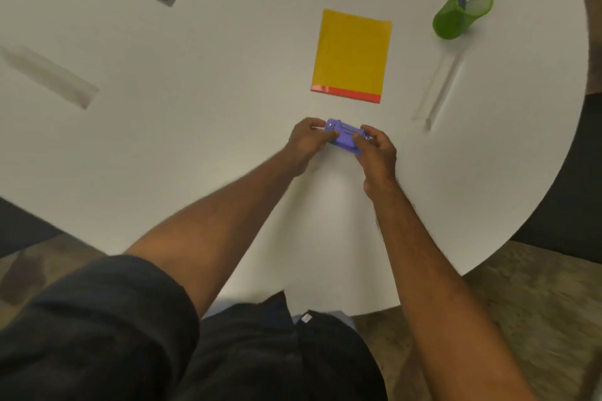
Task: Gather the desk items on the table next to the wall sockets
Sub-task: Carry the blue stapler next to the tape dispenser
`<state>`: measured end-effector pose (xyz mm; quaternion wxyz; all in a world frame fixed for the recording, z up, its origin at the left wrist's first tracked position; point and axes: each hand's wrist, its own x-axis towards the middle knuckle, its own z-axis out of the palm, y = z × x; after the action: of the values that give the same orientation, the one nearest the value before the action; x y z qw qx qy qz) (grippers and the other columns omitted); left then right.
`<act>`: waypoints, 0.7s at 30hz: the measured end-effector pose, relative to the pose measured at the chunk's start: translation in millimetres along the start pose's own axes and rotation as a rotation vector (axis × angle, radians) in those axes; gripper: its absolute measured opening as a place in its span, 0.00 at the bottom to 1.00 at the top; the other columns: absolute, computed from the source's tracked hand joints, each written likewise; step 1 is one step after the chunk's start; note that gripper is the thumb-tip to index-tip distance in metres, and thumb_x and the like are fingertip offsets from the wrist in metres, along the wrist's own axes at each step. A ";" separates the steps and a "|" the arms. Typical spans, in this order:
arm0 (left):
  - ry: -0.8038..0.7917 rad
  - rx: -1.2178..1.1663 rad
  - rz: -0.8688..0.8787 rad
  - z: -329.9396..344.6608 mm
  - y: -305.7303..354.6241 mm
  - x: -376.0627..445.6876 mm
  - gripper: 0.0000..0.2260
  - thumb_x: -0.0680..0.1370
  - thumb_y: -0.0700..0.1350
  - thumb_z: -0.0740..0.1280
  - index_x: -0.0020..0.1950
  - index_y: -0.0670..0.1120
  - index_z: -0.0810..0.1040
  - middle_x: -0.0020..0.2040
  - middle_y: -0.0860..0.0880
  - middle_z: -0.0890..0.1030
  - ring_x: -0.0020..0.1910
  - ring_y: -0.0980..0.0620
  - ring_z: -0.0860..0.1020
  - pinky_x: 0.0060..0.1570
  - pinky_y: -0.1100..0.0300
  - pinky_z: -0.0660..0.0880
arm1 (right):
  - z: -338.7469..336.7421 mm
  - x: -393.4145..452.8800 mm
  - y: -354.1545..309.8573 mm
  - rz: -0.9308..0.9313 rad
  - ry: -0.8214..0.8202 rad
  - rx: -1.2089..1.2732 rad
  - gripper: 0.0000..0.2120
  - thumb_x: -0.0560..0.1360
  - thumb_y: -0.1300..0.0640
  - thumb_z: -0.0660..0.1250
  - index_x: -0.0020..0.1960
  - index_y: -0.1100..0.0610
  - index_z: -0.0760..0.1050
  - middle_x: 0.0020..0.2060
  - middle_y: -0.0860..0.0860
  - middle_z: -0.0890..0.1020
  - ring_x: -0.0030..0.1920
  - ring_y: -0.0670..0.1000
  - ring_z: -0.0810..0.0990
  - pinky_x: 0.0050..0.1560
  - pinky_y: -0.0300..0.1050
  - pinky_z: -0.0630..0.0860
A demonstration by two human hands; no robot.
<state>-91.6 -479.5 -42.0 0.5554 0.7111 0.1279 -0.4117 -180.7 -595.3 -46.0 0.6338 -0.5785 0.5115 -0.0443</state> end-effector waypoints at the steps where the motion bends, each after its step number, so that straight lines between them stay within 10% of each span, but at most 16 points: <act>1: 0.013 -0.024 0.002 -16.4 1.9 -4.0 0.19 0.75 0.41 0.74 0.63 0.39 0.76 0.54 0.43 0.79 0.47 0.48 0.77 0.51 0.53 0.77 | 13.5 -6.4 -4.0 -0.010 -0.022 -0.017 0.14 0.77 0.62 0.71 0.62 0.57 0.79 0.60 0.58 0.81 0.59 0.57 0.82 0.60 0.52 0.81; 21: 0.300 -0.338 0.126 -376.9 65.6 23.8 0.13 0.76 0.38 0.71 0.60 0.40 0.79 0.59 0.37 0.82 0.49 0.49 0.79 0.58 0.51 0.77 | 381.2 -72.2 -83.1 -0.096 -0.309 -0.129 0.28 0.74 0.56 0.76 0.70 0.58 0.72 0.64 0.55 0.79 0.62 0.55 0.80 0.68 0.55 0.76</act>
<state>132.4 -171.6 2.2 0.6660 0.6678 0.2314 -0.2387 96.3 -313.4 -11.6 0.6637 -0.6417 0.3814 0.0478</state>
